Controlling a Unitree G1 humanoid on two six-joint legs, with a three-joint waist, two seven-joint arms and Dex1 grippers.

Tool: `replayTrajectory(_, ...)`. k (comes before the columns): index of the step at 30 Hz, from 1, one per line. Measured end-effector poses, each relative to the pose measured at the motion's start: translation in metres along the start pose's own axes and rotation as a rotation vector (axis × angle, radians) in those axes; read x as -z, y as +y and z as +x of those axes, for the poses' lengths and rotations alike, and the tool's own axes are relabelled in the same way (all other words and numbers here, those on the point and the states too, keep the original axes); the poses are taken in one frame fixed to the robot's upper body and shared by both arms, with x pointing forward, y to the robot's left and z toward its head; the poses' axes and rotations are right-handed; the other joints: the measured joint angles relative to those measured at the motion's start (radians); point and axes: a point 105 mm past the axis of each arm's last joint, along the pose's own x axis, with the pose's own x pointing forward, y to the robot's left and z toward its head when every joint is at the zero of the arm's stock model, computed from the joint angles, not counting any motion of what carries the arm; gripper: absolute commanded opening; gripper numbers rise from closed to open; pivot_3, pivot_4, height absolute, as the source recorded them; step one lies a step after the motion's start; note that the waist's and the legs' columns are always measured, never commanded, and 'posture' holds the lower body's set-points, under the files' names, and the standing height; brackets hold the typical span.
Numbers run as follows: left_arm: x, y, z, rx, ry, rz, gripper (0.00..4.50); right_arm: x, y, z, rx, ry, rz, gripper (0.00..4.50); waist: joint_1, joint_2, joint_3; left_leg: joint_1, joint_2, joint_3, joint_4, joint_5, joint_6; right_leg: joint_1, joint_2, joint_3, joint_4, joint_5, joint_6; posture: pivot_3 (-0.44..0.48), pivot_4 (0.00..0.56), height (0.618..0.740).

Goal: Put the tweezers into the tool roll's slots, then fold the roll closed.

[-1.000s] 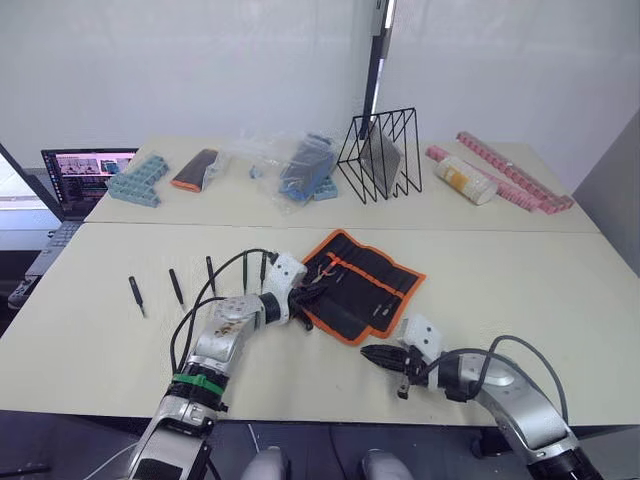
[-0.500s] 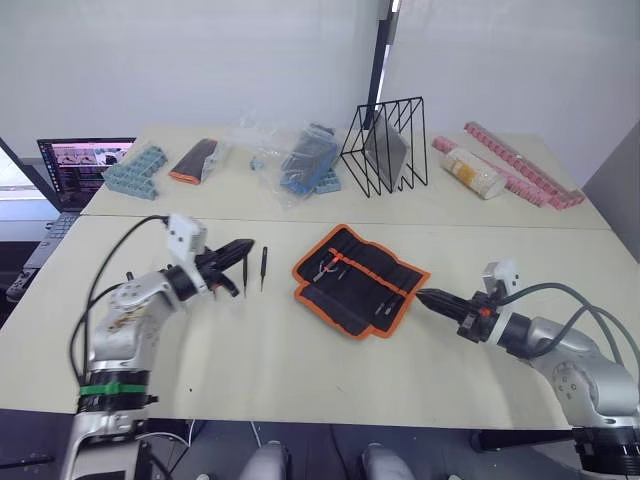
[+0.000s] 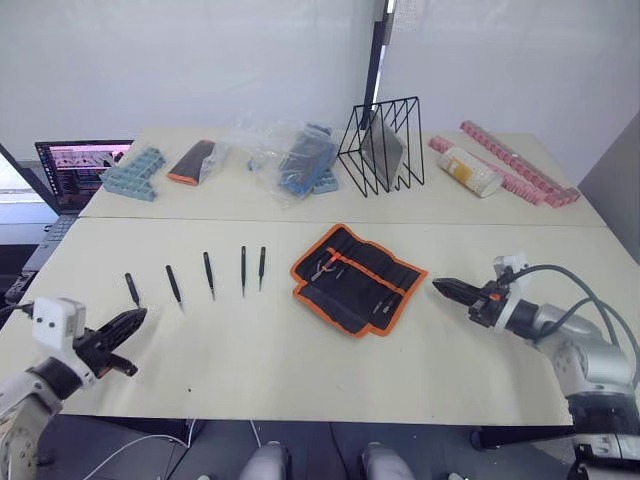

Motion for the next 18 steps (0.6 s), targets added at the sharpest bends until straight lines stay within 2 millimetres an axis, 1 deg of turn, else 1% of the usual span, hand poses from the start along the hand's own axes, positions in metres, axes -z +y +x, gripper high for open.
replayTrajectory(3,0.005,0.0,-0.011,-0.051,-0.003,-0.024,2.18,-0.006,0.006,0.009,-0.07,0.015,-0.007,0.87,0.001,0.0,0.0,0.0,0.0,0.0,0.0,0.0,0.0,0.0,0.0,0.0,0.0,0.0,0.0,0.0,0.15,0.739)
replayTrajectory(5,0.01,0.002,-0.02,-0.105,-0.003,-0.039,2.84,-0.007,0.016,0.017,-0.146,0.038,-0.015,1.56,0.0,0.0,0.0,0.0,0.0,0.0,0.0,0.0,0.0,-0.001,0.0,0.0,0.0,0.0,-0.001,0.0,0.15,0.739)
replayTrajectory(6,0.012,0.004,-0.024,-0.127,0.004,-0.043,3.12,-0.007,0.021,0.02,-0.178,0.047,-0.021,1.83,0.0,0.0,0.0,-0.001,0.0,0.0,-0.001,0.0,0.0,-0.001,0.0,0.0,0.0,0.0,-0.001,0.0,0.15,0.739)
replayTrajectory(7,0.016,0.008,-0.032,-0.176,0.005,-0.054,3.52,-0.008,0.028,0.025,-0.221,0.062,-0.038,2.26,-0.001,0.0,0.0,-0.001,0.0,0.001,-0.001,0.0,0.0,-0.002,-0.001,0.0,0.0,0.0,-0.001,0.0,0.15,0.739)
replayTrajectory(8,0.02,0.013,-0.04,-0.232,0.003,-0.066,3.8,-0.013,0.035,0.031,-0.265,0.069,-0.06,2.53,-0.005,0.0,0.0,-0.001,0.0,0.002,-0.001,-0.001,0.0,-0.003,-0.001,0.001,0.0,0.0,-0.001,0.0,0.15,0.739)
replayTrajectory(9,0.023,0.018,-0.048,-0.283,-0.002,-0.076,4.16,-0.019,0.041,0.035,-0.304,0.069,-0.082,2.92,-0.01,0.0,0.0,-0.001,0.0,0.002,-0.001,-0.001,0.0,-0.003,-0.001,0.001,0.0,0.0,-0.001,0.0,0.15,0.739)
replayTrajectory(10,0.025,0.022,-0.056,-0.334,-0.01,-0.088,4.45,-0.026,0.046,0.039,-0.338,0.066,-0.101,3.22,-0.012,0.0,0.0,-0.001,0.0,0.002,-0.001,-0.001,0.0,-0.003,-0.001,0.001,0.0,0.0,-0.001,0.0,0.15,0.739)
replayTrajectory(13,0.031,0.033,-0.079,-0.471,-0.021,-0.111,4.5,-0.043,0.061,0.048,-0.437,0.068,-0.163,4.26,-0.011,-0.001,0.001,-0.001,0.0,0.002,-0.001,-0.001,0.0,-0.002,-0.001,0.001,-0.001,0.001,-0.001,0.0,0.15,0.739)
replayTrajectory(14,0.034,0.035,-0.086,-0.501,-0.021,-0.123,4.5,-0.045,0.066,0.049,-0.465,0.073,-0.177,4.48,-0.011,-0.001,0.0,-0.001,0.0,0.002,-0.001,-0.001,0.0,-0.002,-0.002,0.001,-0.001,0.001,-0.001,0.0,0.15,0.739)
replayTrajectory(16,0.038,0.034,-0.096,-0.545,-0.026,-0.152,4.5,-0.044,0.073,0.053,-0.516,0.099,-0.188,4.48,-0.004,-0.003,0.001,-0.002,0.0,0.002,-0.001,-0.001,0.0,-0.002,-0.003,0.0,-0.001,0.001,-0.001,0.0,0.15,0.739)
replayTrajectory(18,0.04,0.029,-0.102,-0.566,-0.026,-0.162,4.5,-0.043,0.081,0.056,-0.572,0.117,-0.198,4.48,0.001,-0.003,0.001,-0.002,-0.001,0.002,-0.001,-0.001,0.0,-0.002,-0.004,0.0,-0.002,0.001,-0.001,0.0,0.15,0.739)
